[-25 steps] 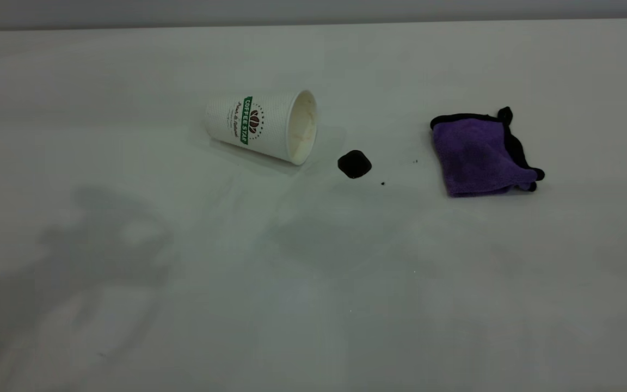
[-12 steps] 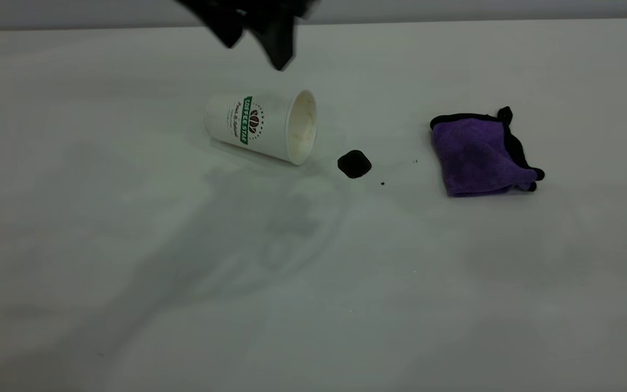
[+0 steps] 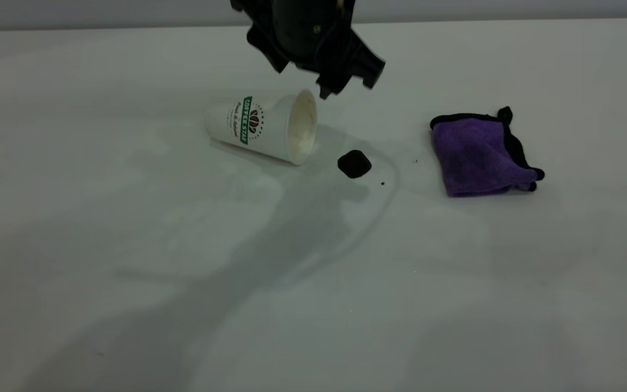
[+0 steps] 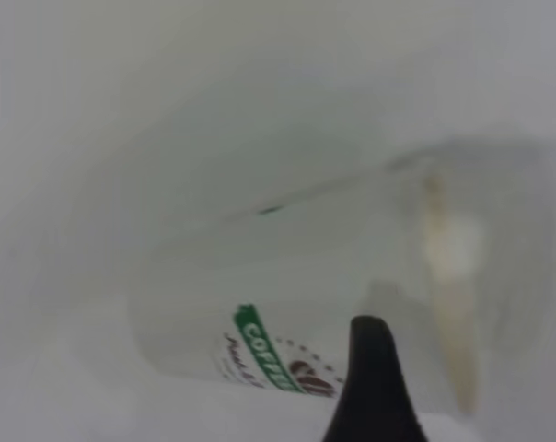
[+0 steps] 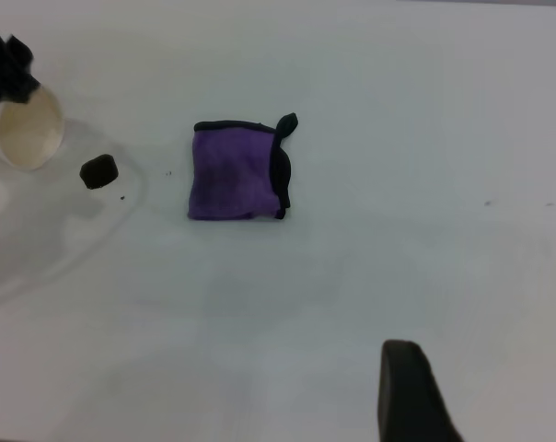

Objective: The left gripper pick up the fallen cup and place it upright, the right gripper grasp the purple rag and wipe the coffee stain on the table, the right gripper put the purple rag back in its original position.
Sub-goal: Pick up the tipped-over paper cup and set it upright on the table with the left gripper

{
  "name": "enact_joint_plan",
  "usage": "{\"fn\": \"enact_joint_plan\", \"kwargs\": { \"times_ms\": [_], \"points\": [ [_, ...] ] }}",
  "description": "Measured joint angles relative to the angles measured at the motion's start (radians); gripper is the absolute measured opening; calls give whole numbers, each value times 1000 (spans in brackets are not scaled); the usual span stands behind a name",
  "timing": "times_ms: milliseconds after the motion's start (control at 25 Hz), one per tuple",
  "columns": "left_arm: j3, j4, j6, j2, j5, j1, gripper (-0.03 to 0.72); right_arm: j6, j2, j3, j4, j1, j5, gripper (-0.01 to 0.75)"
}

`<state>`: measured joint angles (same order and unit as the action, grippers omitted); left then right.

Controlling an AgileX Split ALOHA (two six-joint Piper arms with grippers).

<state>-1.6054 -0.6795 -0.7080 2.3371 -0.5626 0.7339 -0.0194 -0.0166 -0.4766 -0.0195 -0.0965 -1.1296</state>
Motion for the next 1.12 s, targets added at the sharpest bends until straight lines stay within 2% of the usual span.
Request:
{"fn": "enact_joint_plan", "kwargs": {
  "times_ms": [280, 600, 920, 1000, 1120],
  "points": [
    [-1, -204, -211, 66, 3, 1, 589, 0, 0, 0, 0, 0, 0, 440],
    [-1, -261, -271, 100, 15, 1, 589, 0, 0, 0, 0, 0, 0, 440],
    [-2, -316, -327, 153, -44, 1, 585, 0, 0, 0, 0, 0, 0, 440],
    [-2, -337, -352, 157, -56, 1, 563, 0, 0, 0, 0, 0, 0, 440],
    [-3, -354, -372, 157, -77, 1, 466, 0, 0, 0, 0, 0, 0, 440]
  ]
}}
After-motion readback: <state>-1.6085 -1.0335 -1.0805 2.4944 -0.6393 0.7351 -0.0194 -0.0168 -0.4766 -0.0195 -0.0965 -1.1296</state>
